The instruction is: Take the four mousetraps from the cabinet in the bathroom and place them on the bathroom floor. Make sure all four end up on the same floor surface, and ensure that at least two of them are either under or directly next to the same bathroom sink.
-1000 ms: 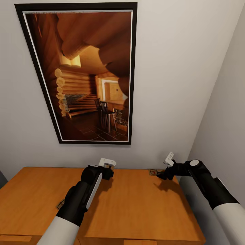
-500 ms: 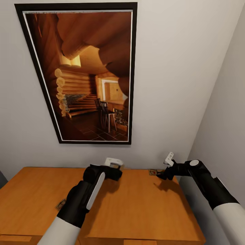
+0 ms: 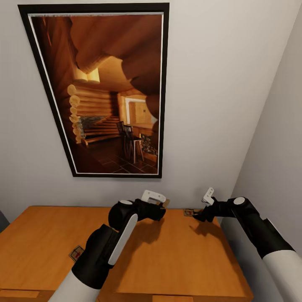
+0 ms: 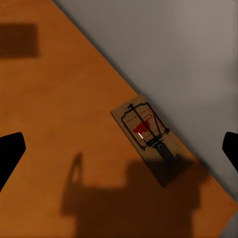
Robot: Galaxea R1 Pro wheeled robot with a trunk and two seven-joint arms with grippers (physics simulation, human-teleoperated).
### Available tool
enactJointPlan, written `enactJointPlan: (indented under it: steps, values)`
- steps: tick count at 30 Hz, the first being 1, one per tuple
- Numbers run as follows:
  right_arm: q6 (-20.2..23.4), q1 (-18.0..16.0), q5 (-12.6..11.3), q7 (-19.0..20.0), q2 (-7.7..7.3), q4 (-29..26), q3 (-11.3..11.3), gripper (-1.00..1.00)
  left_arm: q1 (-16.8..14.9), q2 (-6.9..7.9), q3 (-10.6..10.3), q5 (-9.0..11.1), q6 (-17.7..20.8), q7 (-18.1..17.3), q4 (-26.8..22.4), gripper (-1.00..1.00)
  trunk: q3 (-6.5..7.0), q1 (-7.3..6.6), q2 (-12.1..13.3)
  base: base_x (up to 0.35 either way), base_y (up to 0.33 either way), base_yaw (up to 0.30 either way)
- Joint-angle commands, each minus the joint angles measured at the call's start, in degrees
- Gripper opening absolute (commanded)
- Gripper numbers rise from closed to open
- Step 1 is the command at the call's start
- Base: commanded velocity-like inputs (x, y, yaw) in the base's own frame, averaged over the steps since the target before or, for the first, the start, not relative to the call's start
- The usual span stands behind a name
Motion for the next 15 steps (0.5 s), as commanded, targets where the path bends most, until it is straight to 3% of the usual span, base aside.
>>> enactJointPlan:
  steps: [1, 11, 15]
  values:
    - [0.3, -0.1, 0.2, 0.2, -0.04, -0.1, 0.1, 1.0, -0.1, -0.01, -0.1, 0.4, 0.3, 0.5, -0.2, -1.0, -0.14, 0.04, -0.1, 0.0, 0.0, 0.0]
    - [0.4, -0.1, 0.2, 0.1, -0.04, 0.0, 0.2, 1.0, -0.1, -0.01, 0.5, 0.4, 0.3, 0.4, -0.5, -1.0, -0.14, 0.04, -0.1, 0.0, 0.0, 0.0]
    - [0.4, -0.1, 0.2, 0.1, -0.04, 0.0, 0.2, 1.0, -0.1, 1.33, 0.5, 1.1, 0.2, 0.4, -0.3, -1.0, -0.14, 0.04, -0.1, 0.0, 0.0, 0.0]
